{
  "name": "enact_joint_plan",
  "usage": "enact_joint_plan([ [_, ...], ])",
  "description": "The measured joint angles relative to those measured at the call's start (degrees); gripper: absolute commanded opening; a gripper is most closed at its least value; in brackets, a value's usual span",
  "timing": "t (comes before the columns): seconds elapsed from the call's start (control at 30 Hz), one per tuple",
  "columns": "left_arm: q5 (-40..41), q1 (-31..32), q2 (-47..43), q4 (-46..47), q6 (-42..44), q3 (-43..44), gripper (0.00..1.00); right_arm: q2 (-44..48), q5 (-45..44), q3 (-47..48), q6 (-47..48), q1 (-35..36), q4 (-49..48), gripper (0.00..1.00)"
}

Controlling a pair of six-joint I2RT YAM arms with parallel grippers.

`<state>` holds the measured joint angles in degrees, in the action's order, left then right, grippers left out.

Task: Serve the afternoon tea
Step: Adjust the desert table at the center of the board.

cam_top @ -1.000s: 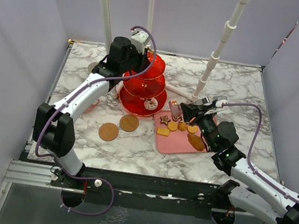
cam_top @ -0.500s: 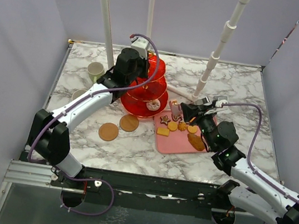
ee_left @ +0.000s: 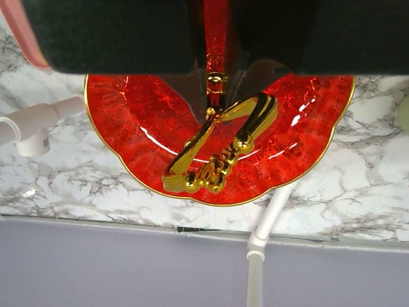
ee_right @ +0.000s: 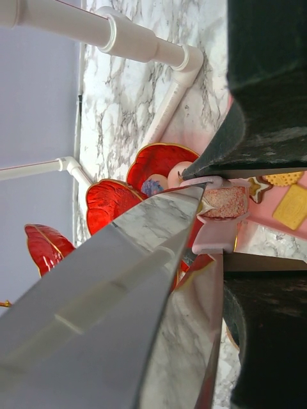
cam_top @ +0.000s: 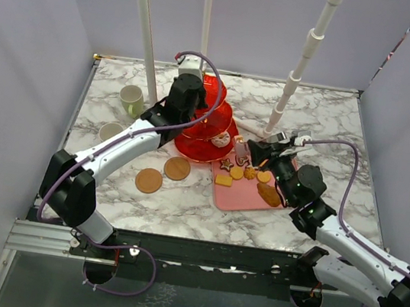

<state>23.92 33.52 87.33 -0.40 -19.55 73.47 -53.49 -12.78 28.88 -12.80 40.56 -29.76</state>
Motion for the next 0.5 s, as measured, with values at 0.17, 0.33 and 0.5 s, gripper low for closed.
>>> enact_joint_plan([
  [0.17, 4.11, 0.74, -0.7, 1.51, 0.92, -1.4, 0.0, -2.36, 0.72, 0.17, 0.02, 0.0, -0.04, 0.28],
  [0.33, 6.05, 0.74, -1.84, 0.44, 1.81, -2.05, 0.0, -5.9, 2.21, 1.27, -0.02, 0.0, -0.07, 0.28],
  [0.5, 6.25, 1.07, -2.45, 0.2, 1.92, -2.95, 0.46, -9.35, 5.05, 3.34, -0.28, 0.0, -0.28, 0.28],
])
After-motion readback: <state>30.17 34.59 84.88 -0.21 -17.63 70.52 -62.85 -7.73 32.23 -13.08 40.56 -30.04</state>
